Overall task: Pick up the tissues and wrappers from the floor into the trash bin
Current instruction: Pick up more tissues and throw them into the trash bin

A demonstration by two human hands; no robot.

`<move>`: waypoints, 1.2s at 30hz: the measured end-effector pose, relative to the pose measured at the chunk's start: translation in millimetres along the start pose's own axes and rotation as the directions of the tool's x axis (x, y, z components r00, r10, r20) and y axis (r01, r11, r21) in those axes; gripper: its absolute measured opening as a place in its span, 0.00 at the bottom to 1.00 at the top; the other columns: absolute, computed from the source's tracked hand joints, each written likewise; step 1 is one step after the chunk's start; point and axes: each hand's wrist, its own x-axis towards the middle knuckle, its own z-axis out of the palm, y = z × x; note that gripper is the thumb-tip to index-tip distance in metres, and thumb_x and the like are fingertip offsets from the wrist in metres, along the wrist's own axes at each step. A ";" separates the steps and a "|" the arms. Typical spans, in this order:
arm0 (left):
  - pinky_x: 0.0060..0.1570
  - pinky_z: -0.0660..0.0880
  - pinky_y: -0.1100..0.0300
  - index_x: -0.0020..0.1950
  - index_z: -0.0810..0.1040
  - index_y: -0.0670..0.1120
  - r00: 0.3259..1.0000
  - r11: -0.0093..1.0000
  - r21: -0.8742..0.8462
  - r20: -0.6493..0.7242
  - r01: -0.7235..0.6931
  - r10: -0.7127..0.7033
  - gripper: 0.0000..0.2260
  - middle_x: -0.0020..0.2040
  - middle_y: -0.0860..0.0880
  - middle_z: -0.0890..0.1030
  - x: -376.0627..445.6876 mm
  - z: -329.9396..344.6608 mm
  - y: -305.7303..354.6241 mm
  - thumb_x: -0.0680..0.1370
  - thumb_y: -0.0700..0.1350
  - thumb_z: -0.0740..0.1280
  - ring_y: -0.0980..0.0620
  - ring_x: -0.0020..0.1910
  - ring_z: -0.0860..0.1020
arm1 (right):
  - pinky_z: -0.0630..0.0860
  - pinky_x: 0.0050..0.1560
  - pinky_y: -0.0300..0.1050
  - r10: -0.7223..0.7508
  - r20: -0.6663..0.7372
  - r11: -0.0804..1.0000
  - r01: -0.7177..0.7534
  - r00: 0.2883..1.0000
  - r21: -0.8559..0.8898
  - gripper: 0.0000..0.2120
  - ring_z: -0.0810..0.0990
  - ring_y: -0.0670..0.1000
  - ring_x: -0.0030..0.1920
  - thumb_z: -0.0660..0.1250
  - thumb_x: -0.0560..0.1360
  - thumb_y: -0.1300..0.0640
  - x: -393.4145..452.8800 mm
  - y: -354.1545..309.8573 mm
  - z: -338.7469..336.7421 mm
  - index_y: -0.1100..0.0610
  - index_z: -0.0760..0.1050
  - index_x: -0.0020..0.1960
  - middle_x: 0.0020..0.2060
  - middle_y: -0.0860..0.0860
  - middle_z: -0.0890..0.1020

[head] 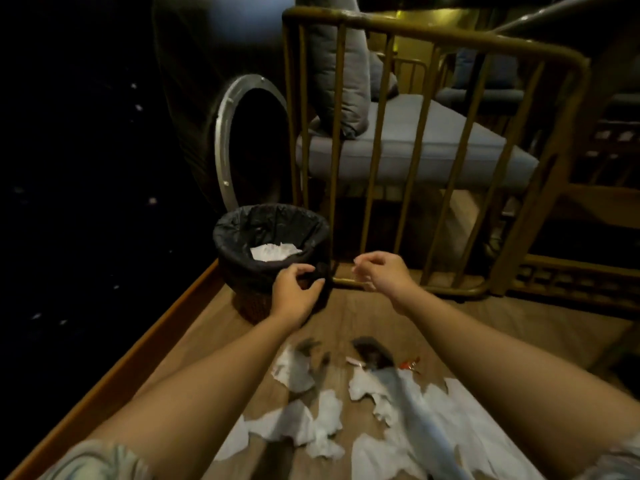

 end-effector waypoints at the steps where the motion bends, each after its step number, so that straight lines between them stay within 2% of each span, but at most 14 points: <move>1: 0.56 0.77 0.56 0.55 0.79 0.45 0.999 1.000 0.020 0.047 -0.010 0.009 0.11 0.56 0.46 0.80 -7.4 10.8 -0.2 0.74 0.43 0.73 0.50 0.53 0.79 | 0.73 0.32 0.34 -0.035 -0.002 0.997 0.035 0.999 -0.068 0.07 0.80 0.50 0.42 0.64 0.79 0.62 -4.1 4.5 -12.3 0.63 0.78 0.54 0.47 0.57 0.83; 6: 0.48 0.73 0.61 0.55 0.79 0.43 0.970 0.999 0.042 0.241 0.024 -0.034 0.10 0.53 0.47 0.80 -52.6 76.5 -3.3 0.75 0.40 0.71 0.51 0.51 0.78 | 0.75 0.33 0.30 -0.101 0.017 0.963 0.102 0.995 -0.249 0.06 0.79 0.51 0.41 0.64 0.78 0.65 -24.8 52.3 -73.0 0.67 0.78 0.51 0.41 0.57 0.81; 9: 0.47 0.73 0.61 0.56 0.79 0.40 0.923 0.998 0.014 0.381 0.056 -0.057 0.09 0.49 0.48 0.79 -81.2 113.8 -4.7 0.76 0.38 0.70 0.50 0.49 0.77 | 0.77 0.40 0.42 -0.077 -0.021 0.963 0.069 0.997 -0.261 0.05 0.79 0.52 0.38 0.65 0.77 0.66 -34.7 99.5 -106.9 0.63 0.78 0.44 0.37 0.57 0.81; 12: 0.49 0.74 0.60 0.54 0.79 0.40 0.883 0.998 0.024 0.465 0.063 -0.067 0.08 0.47 0.48 0.79 -109.6 142.7 -10.6 0.76 0.40 0.70 0.51 0.47 0.77 | 0.76 0.40 0.38 -0.050 -0.065 0.950 0.028 0.997 -0.310 0.07 0.81 0.54 0.40 0.65 0.78 0.62 -57.9 148.4 -137.4 0.63 0.80 0.43 0.37 0.57 0.82; 14: 0.50 0.74 0.61 0.53 0.80 0.40 0.859 0.998 0.026 0.508 0.054 -0.060 0.08 0.49 0.47 0.82 -129.7 159.5 -17.4 0.76 0.39 0.69 0.51 0.49 0.79 | 0.79 0.43 0.45 -0.059 -0.133 0.937 0.009 0.989 -0.351 0.10 0.82 0.54 0.40 0.65 0.78 0.58 -79.3 180.2 -154.3 0.61 0.80 0.42 0.37 0.56 0.83; 16: 0.48 0.75 0.65 0.53 0.81 0.40 0.839 0.998 0.039 0.542 0.039 -0.054 0.08 0.50 0.45 0.83 -150.0 174.9 -25.3 0.75 0.38 0.69 0.50 0.49 0.80 | 0.80 0.44 0.53 -0.114 -0.204 0.908 0.019 0.972 -0.419 0.13 0.82 0.52 0.39 0.64 0.79 0.55 -101.3 209.8 -168.0 0.61 0.79 0.40 0.35 0.54 0.83; 18: 0.41 0.73 0.74 0.52 0.81 0.42 0.820 0.997 0.061 0.568 0.053 -0.078 0.07 0.49 0.47 0.83 -171.4 188.4 -32.7 0.76 0.37 0.67 0.52 0.47 0.79 | 0.78 0.44 0.54 -0.223 -0.228 0.838 0.067 0.948 -0.542 0.13 0.79 0.48 0.38 0.64 0.79 0.54 -122.0 238.3 -178.9 0.57 0.77 0.38 0.35 0.48 0.81; 21: 0.44 0.74 0.72 0.50 0.80 0.47 0.782 0.994 0.064 0.613 0.087 -0.108 0.06 0.48 0.50 0.82 -201.8 205.3 -43.4 0.77 0.38 0.67 0.53 0.49 0.79 | 0.73 0.55 0.49 -0.275 -0.191 0.727 0.074 0.942 -0.682 0.07 0.76 0.48 0.48 0.63 0.77 0.47 -151.5 274.1 -193.3 0.48 0.76 0.45 0.43 0.44 0.79; 23: 0.54 0.73 0.65 0.52 0.80 0.49 0.782 0.992 0.123 0.620 -0.021 -0.060 0.06 0.52 0.51 0.81 -219.4 214.9 -56.0 0.76 0.41 0.67 0.53 0.53 0.77 | 0.65 0.63 0.46 -0.250 -0.167 0.660 0.042 0.954 -0.750 0.16 0.74 0.50 0.58 0.60 0.75 0.38 -168.8 297.4 -201.6 0.48 0.76 0.54 0.54 0.46 0.79; 26: 0.64 0.67 0.59 0.59 0.76 0.50 0.793 0.965 0.200 0.609 -0.170 0.013 0.13 0.61 0.51 0.76 -245.7 220.7 -73.8 0.75 0.43 0.68 0.52 0.61 0.71 | 0.52 0.73 0.54 -0.178 -0.112 0.556 0.006 0.978 -0.831 0.29 0.63 0.53 0.72 0.59 0.72 0.32 -189.4 330.7 -209.9 0.48 0.71 0.66 0.71 0.50 0.69; 28: 0.67 0.65 0.57 0.64 0.73 0.50 0.788 0.943 0.243 0.615 -0.225 0.030 0.18 0.66 0.50 0.72 -260.0 221.8 -85.0 0.74 0.44 0.66 0.51 0.65 0.68 | 0.42 0.73 0.57 -0.121 -0.068 0.443 -0.007 0.990 -0.896 0.30 0.56 0.53 0.75 0.58 0.72 0.31 -199.2 348.8 -214.3 0.47 0.69 0.67 0.75 0.51 0.63; 31: 0.66 0.63 0.60 0.67 0.71 0.50 0.798 0.921 0.277 0.600 -0.275 0.058 0.19 0.67 0.49 0.71 -277.8 220.6 -100.3 0.76 0.45 0.64 0.49 0.66 0.68 | 0.39 0.72 0.60 -0.127 0.046 0.307 0.083 0.991 -0.948 0.20 0.57 0.55 0.74 0.57 0.73 0.37 -207.0 363.5 -219.1 0.45 0.74 0.59 0.72 0.54 0.69; 34: 0.64 0.67 0.63 0.69 0.71 0.51 0.832 0.931 0.264 0.551 -0.253 0.070 0.18 0.66 0.51 0.74 -292.1 214.7 -113.6 0.78 0.48 0.64 0.54 0.64 0.72 | 0.36 0.72 0.55 -0.206 0.042 0.405 0.124 0.978 -0.906 0.14 0.64 0.54 0.72 0.56 0.73 0.44 -208.1 366.4 -218.4 0.46 0.78 0.49 0.65 0.51 0.77; 36: 0.62 0.68 0.65 0.69 0.72 0.50 0.831 0.929 0.257 0.549 -0.268 0.088 0.19 0.64 0.52 0.77 -297.8 210.6 -121.2 0.78 0.49 0.67 0.57 0.60 0.73 | 0.43 0.73 0.55 -0.210 -0.029 0.475 0.076 0.977 -0.876 0.16 0.75 0.56 0.64 0.55 0.74 0.44 -206.0 364.6 -214.8 0.50 0.79 0.48 0.56 0.51 0.82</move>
